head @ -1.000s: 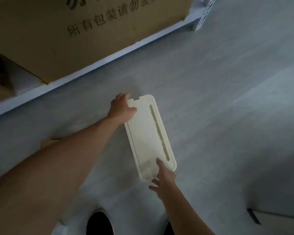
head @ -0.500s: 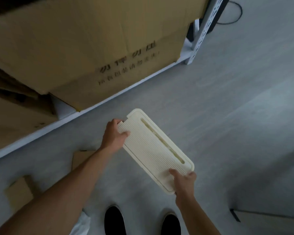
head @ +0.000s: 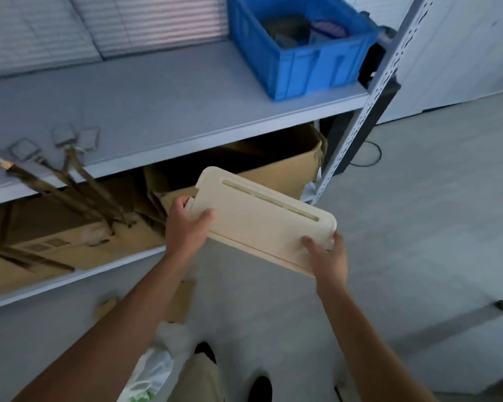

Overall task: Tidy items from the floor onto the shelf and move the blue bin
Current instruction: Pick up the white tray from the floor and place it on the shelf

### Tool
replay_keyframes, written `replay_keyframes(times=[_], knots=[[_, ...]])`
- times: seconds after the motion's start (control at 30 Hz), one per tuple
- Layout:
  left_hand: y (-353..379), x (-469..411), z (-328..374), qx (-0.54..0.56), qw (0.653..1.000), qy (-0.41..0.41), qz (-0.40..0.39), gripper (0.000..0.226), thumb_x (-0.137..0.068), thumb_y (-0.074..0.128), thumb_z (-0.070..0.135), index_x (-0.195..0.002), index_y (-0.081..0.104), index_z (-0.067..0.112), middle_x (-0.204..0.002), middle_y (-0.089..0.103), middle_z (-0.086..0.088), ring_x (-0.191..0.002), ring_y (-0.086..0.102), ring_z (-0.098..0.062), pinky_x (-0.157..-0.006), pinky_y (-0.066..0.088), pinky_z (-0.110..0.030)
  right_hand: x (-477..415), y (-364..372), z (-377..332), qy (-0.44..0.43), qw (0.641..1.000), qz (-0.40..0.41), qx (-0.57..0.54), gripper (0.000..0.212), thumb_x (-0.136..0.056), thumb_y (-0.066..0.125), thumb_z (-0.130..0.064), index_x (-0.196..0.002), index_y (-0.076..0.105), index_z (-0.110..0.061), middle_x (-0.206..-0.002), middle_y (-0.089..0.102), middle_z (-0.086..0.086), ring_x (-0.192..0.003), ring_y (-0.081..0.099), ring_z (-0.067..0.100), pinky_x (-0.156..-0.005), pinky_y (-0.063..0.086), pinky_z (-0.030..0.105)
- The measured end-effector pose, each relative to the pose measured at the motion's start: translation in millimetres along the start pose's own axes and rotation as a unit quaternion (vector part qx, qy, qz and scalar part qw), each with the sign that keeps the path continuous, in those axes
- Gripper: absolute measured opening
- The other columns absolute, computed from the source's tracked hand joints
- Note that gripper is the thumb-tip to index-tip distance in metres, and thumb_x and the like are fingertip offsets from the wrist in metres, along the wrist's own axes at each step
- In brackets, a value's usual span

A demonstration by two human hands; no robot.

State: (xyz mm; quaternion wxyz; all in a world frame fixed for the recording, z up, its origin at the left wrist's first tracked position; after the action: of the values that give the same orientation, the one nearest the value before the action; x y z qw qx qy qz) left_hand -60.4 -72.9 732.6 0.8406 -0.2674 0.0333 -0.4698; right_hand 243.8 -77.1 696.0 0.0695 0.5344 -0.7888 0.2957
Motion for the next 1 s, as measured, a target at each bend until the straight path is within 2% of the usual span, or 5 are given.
replay_keyframes(times=[0.3, 0.47, 0.7, 0.87, 1.0], knots=[[-74.4, -80.9, 23.4, 0.131, 0.988, -0.076, 0.038, 0.054, -0.078, 0.068, 0.019, -0.127, 0.046, 0.023, -0.117, 0.059, -0.005, -0.103, 0.061, -0.028, -0.09, 0.055, -0.052, -30.6, 70.3, -153.6, -0.1, 0.991, -0.081, 0.048, 0.074, -0.082, 0.074, -0.035, -0.148, 0.043, -0.029, -0.121, 0.064, 0.008, -0.113, 0.061, 0.029, -0.102, 0.048, 0.047], [-89.5, -152.9, 34.2, 0.132, 0.984, -0.098, 0.071, 0.051, -0.087, 0.065, 0.014, -0.134, 0.045, 0.02, -0.115, 0.049, 0.001, -0.106, 0.057, -0.03, -0.093, 0.053, -0.052, -72.5, 142.5, -221.5, -0.125, 0.979, -0.13, 0.099, 0.072, -0.082, 0.072, -0.036, -0.147, 0.043, -0.026, -0.127, 0.064, 0.002, -0.115, 0.061, 0.028, -0.1, 0.049, 0.044], [-85.6, -238.5, 45.0, 0.114, 0.98, -0.136, 0.09, 0.05, -0.083, 0.068, 0.017, -0.129, 0.05, 0.017, -0.112, 0.056, -0.006, -0.104, 0.061, -0.035, -0.092, 0.053, -0.053, -137.6, 227.9, -297.1, -0.153, 0.955, -0.168, 0.19, 0.07, -0.082, 0.073, -0.025, -0.146, 0.043, -0.021, -0.133, 0.061, 0.008, -0.116, 0.06, 0.03, -0.096, 0.052, 0.042], [-71.7, -283.4, 54.7, 0.125, 0.978, -0.126, 0.113, 0.071, -0.072, 0.072, 0.028, -0.137, 0.044, 0.022, -0.121, 0.062, -0.006, -0.105, 0.063, -0.037, -0.09, 0.054, -0.055, -188.0, 270.8, -334.7, -0.194, 0.942, -0.194, 0.192, 0.073, -0.078, 0.073, -0.023, -0.144, 0.042, -0.023, -0.128, 0.062, 0.008, -0.107, 0.062, 0.028, -0.084, 0.053, 0.036], [-60.5, -302.9, 73.8, 0.129, 0.977, -0.105, 0.136, 0.085, -0.076, 0.078, 0.021, -0.148, 0.034, 0.021, -0.141, 0.052, -0.007, -0.124, 0.054, -0.033, -0.102, 0.046, -0.048, -211.5, 278.4, -359.8, -0.249, 0.925, -0.209, 0.198, 0.077, -0.079, 0.071, -0.024, -0.149, 0.037, -0.026, -0.133, 0.055, 0.01, -0.103, 0.058, 0.023, -0.083, 0.052, 0.037]])
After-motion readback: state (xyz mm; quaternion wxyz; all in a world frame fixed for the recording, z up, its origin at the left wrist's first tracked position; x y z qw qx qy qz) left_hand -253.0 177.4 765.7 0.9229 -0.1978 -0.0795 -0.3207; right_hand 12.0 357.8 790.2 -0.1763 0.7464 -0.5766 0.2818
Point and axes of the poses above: each hand's wrist, its own x-axis away from the middle knuckle, its own y-axis out of the palm, z = x × y, the point moved 5 cm from there along -x, towards the middle knuckle
